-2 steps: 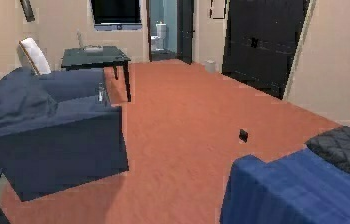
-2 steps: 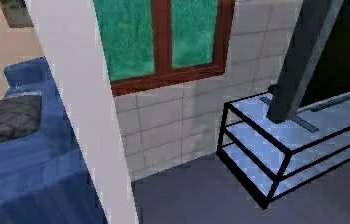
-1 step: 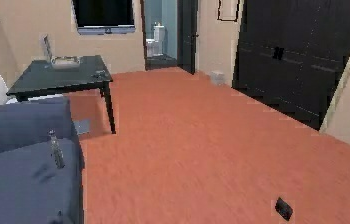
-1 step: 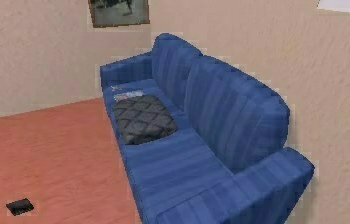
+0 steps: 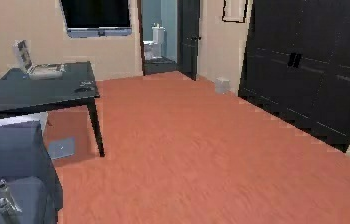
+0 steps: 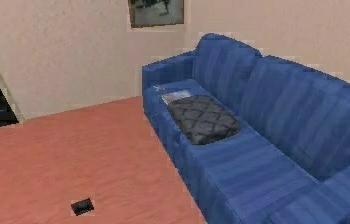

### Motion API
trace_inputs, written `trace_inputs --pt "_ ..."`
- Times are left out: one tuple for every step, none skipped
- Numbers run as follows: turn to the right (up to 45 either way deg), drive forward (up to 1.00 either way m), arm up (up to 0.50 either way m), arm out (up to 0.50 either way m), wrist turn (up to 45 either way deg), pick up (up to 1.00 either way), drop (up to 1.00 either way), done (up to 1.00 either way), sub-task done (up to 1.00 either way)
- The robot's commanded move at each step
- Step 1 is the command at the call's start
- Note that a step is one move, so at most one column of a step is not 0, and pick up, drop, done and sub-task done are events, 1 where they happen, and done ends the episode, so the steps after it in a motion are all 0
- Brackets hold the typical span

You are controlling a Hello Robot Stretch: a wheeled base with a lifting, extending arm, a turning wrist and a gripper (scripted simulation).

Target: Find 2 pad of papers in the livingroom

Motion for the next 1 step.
trace_inputs --pt "0.0 1.00 0.00 0.00 0.0 0.00 0.00 0.00 0.00"
